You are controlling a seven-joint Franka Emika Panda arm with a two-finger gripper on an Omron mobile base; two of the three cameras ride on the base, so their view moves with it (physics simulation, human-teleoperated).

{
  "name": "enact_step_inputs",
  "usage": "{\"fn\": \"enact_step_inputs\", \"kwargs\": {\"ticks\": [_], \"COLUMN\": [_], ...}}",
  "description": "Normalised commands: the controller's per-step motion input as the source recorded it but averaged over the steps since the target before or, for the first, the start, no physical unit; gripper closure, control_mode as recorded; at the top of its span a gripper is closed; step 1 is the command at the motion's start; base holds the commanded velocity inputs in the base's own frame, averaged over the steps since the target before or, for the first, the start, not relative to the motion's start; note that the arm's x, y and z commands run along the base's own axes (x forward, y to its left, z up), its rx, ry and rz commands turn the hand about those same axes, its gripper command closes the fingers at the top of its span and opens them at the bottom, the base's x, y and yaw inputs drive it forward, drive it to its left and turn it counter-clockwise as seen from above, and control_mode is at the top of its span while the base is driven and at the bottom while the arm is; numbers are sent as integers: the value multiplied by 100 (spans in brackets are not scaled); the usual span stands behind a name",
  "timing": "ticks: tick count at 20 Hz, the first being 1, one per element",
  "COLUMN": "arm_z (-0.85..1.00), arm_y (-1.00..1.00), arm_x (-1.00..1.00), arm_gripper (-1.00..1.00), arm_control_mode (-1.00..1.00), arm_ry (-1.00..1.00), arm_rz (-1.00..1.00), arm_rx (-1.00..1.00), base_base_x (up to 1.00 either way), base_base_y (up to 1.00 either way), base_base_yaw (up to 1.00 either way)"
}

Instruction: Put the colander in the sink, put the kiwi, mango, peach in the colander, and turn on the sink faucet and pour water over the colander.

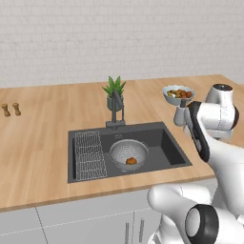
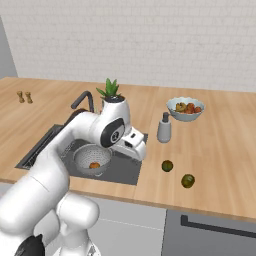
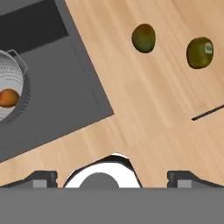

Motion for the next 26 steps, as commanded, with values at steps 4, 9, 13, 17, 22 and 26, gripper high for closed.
{"fn": "enact_step_inputs", "kwargs": {"ticks": [4,9,13,17,22,26], "arm_z": [-3,-36,-54,-30,-19,-14], "arm_y": [-39,-43,-16,-17,-24,-13], "arm_x": [0,0,5,14,17,28], "arm_gripper": [-100,-100,-100,-100,-100,-100], "arm_control_mode": [-100,-100,-100,-100,-100,-100], "arm_ry": [0,-1,0,0,0,0], "arm_rz": [0,-4,-11,-9,-5,-1], "arm_rx": [4,6,1,0,0,0], "base_base_x": [0,0,0,0,0,0], "base_base_y": [0,0,0,0,0,0], "base_base_yaw": [0,0,0,0,0,0]}}
